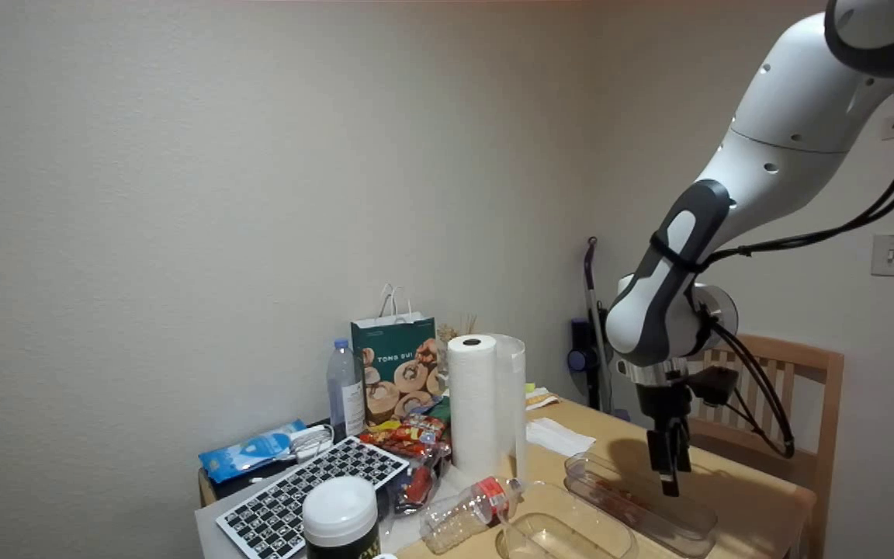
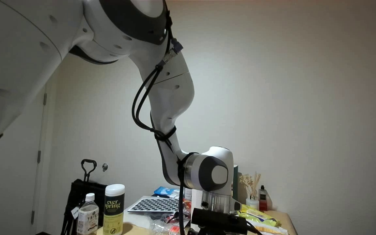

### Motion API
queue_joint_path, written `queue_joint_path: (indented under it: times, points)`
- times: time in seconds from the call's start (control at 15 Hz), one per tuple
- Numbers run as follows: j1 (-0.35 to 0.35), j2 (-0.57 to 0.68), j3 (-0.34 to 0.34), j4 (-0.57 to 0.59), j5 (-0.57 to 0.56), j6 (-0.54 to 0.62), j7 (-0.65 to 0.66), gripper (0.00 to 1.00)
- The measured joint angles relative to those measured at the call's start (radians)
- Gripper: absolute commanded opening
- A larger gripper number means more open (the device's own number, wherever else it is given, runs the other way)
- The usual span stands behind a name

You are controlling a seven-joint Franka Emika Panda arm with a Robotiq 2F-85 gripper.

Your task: Pour the content from one plastic container to another

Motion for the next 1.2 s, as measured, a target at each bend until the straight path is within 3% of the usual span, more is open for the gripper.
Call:
queue_joint_path:
  times: [0.53,0.6,0.73,1.2]
  points:
    - [-0.047,0.205,0.004,0.186,-0.068,-0.004,0.0,1.0]
    - [-0.047,0.213,0.004,0.194,-0.068,-0.004,0.0,0.75]
    - [-0.05,0.217,0.013,0.196,-0.068,-0.004,0.0,0.67]
    - [-0.063,0.217,0.037,0.196,-0.068,-0.004,0.0,0.2]
